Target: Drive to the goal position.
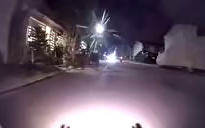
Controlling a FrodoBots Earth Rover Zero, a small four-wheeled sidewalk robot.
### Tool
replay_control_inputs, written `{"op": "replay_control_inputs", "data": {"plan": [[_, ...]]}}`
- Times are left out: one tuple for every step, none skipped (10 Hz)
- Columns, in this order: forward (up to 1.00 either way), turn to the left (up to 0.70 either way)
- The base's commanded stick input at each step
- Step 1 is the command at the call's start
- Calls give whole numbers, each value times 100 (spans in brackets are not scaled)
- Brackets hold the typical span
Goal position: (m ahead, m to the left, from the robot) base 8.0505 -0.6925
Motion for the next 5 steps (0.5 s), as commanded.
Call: {"op": "replay_control_inputs", "data": {"plan": [[85,0],[85,0],[85,0],[85,0],[85,-34]]}}
